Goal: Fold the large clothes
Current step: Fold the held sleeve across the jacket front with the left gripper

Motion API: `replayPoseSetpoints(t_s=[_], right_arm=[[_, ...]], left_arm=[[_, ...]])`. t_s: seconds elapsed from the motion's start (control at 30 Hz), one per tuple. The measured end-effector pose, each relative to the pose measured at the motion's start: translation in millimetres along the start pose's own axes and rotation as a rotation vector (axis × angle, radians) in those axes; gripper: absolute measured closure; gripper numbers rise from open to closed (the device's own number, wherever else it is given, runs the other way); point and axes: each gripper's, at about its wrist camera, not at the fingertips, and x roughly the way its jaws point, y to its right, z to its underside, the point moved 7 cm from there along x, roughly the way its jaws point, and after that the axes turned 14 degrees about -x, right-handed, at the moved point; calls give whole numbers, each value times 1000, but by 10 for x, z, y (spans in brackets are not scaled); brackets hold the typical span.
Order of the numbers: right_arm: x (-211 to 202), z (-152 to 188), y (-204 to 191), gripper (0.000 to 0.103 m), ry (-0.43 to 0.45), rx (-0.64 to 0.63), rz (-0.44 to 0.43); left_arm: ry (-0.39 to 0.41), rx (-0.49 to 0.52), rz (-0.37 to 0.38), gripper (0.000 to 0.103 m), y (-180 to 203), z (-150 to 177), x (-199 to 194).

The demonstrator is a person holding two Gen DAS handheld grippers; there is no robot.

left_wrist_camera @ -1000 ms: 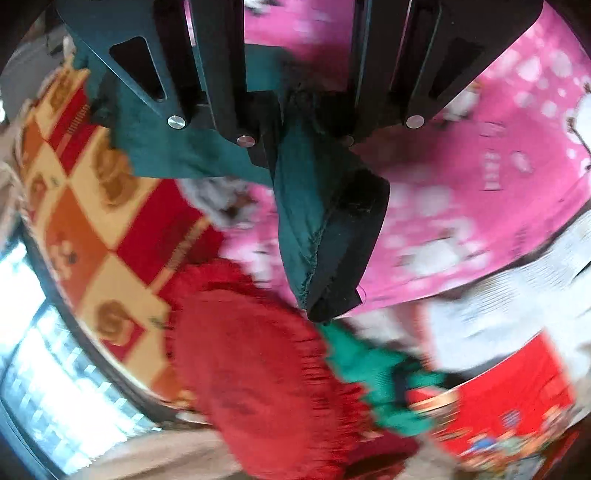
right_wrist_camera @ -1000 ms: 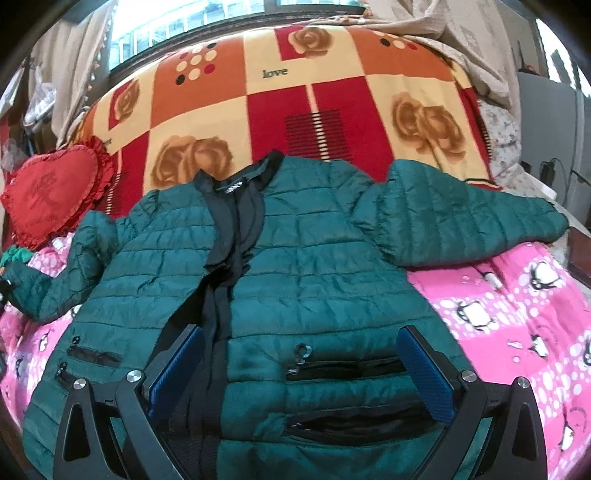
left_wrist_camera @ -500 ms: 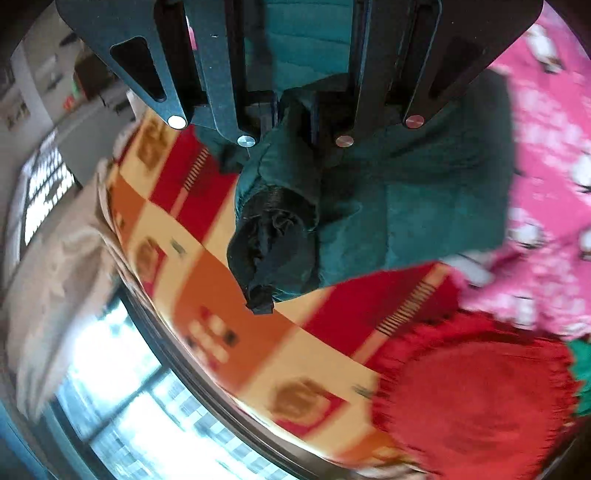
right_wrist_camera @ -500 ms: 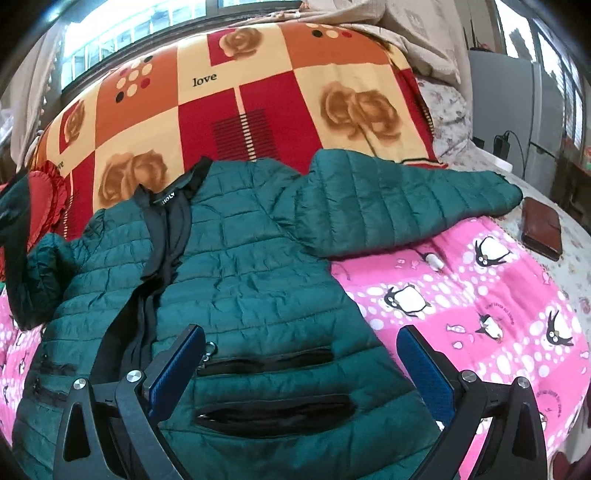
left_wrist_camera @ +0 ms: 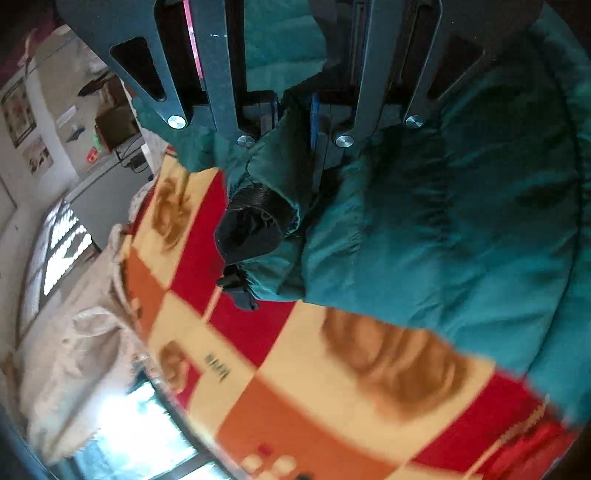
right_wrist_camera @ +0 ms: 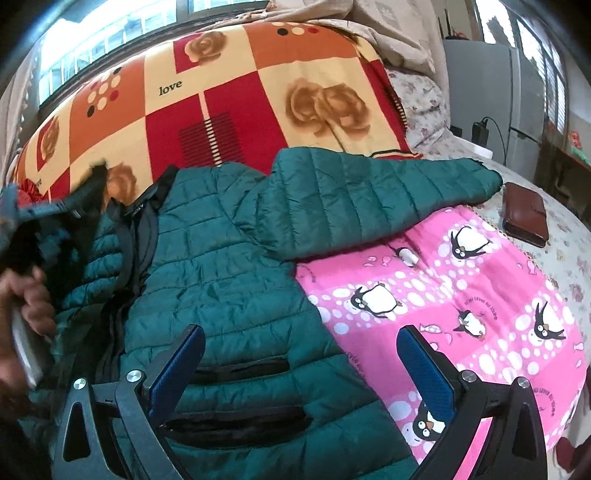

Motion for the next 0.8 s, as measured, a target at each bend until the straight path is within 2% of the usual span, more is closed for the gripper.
replayPoseSetpoints(t_s=[0.13, 0.2, 0.27, 0.33, 0.43, 0.5, 0.57, 0.8], right_arm=[[45, -40, -131, 0, -1, -62, 3], [68, -54, -173, 0, -6, -79, 9], [85, -63, -189, 0, -9, -87, 19], [95, -98, -199, 0, -2, -102, 31], [122, -316, -222, 0, 54, -117, 12], [205, -458, -254, 0, 78, -126, 13], [454, -585, -347, 0, 53, -115, -35], [1180, -913, -730, 0, -59, -10, -187]], left_arm=[[-83, 4, 3, 93, -126, 169, 277], [-126, -7, 58, 93, -90, 230, 333], [-167, -5, 79, 93, -73, 309, 364], [-186, 7, 59, 92, -92, 367, 394], [-225, -15, 6, 83, -155, 422, 390], [-216, -23, -1, 75, -148, 427, 307], [-193, -22, 0, 56, -129, 430, 192], [-134, 10, -81, 55, -208, 434, -122]])
